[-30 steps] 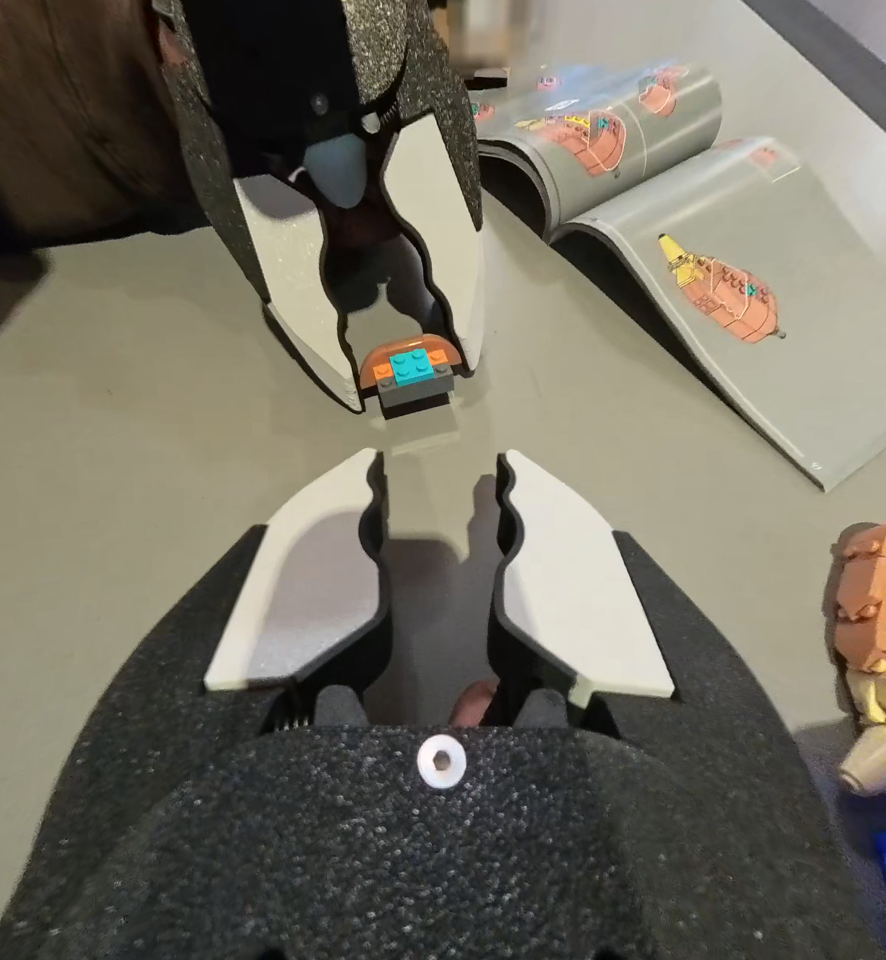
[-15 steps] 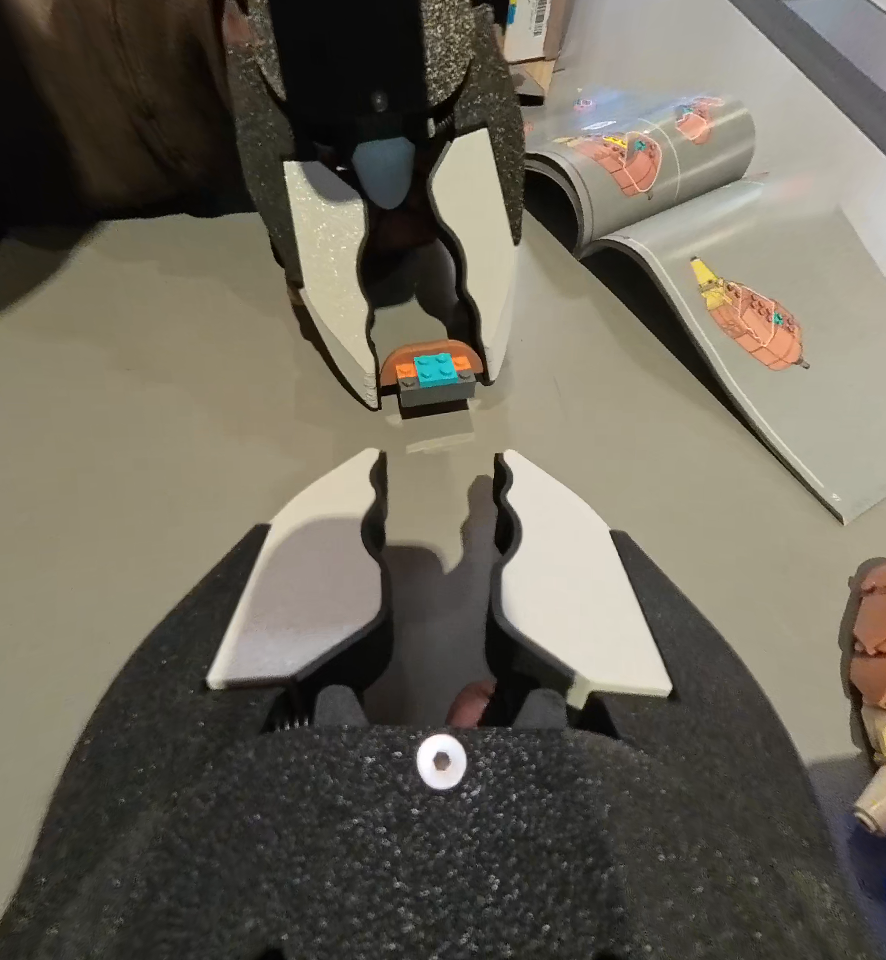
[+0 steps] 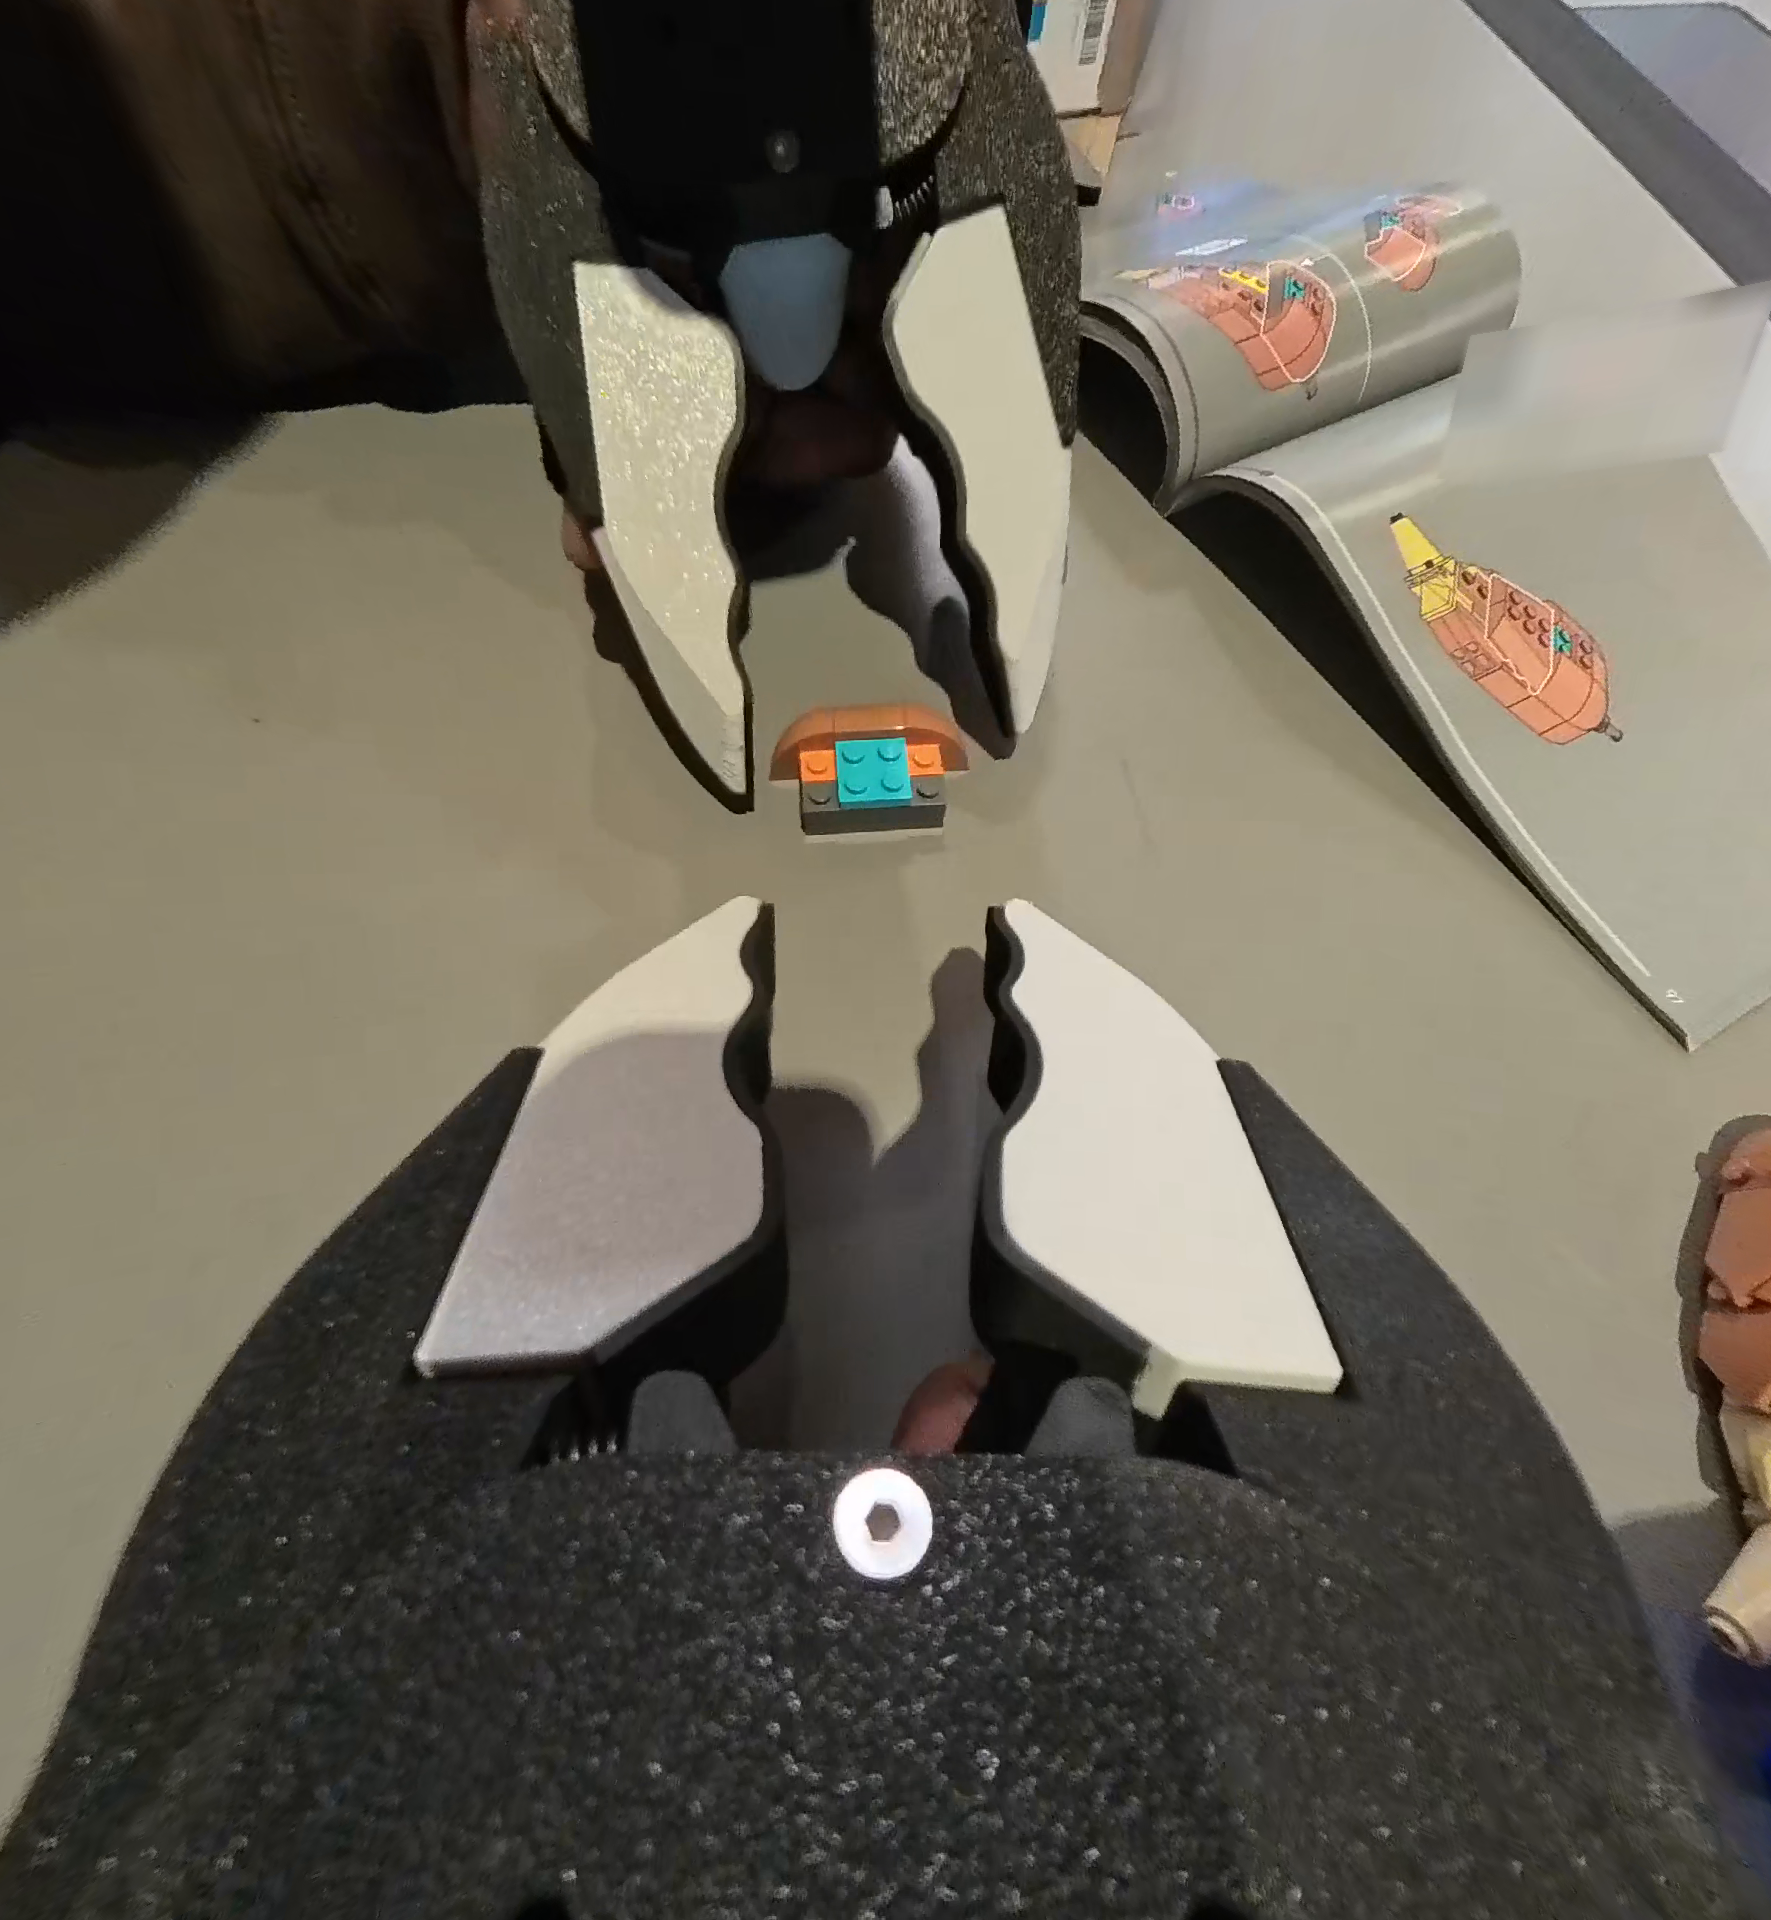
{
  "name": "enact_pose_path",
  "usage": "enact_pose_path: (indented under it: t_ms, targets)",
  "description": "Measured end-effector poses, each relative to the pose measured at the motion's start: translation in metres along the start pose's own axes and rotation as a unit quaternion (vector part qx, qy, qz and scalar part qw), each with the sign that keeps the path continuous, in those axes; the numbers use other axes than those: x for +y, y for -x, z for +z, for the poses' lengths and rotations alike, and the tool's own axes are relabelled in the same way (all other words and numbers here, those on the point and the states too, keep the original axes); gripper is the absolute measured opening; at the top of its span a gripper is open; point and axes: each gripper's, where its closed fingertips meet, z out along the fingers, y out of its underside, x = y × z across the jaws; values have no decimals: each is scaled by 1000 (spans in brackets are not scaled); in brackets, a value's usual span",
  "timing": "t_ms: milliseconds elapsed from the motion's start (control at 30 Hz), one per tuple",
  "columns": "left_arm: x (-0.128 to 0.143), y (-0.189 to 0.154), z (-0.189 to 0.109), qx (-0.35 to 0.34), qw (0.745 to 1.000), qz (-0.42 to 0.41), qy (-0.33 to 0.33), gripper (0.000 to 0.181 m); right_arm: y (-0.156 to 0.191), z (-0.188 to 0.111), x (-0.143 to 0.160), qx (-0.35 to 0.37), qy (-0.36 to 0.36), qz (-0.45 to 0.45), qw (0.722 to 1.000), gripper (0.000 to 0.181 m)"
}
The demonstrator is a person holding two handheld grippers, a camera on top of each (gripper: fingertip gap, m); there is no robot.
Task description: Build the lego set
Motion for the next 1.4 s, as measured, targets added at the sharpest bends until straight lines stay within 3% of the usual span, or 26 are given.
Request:
enact_pose_path:
  t_ms: [400, 1400]
  targets:
    - [-16, 3, -5, -6, 998, 5, -58, 59, -2, -3, 1, -4, -2, 18, 1000, 34]
    - [-17, 7, -7, -11, 998, -12, -66, 56, 1, -5, 3, -8, -1, 16, 1000, 32]
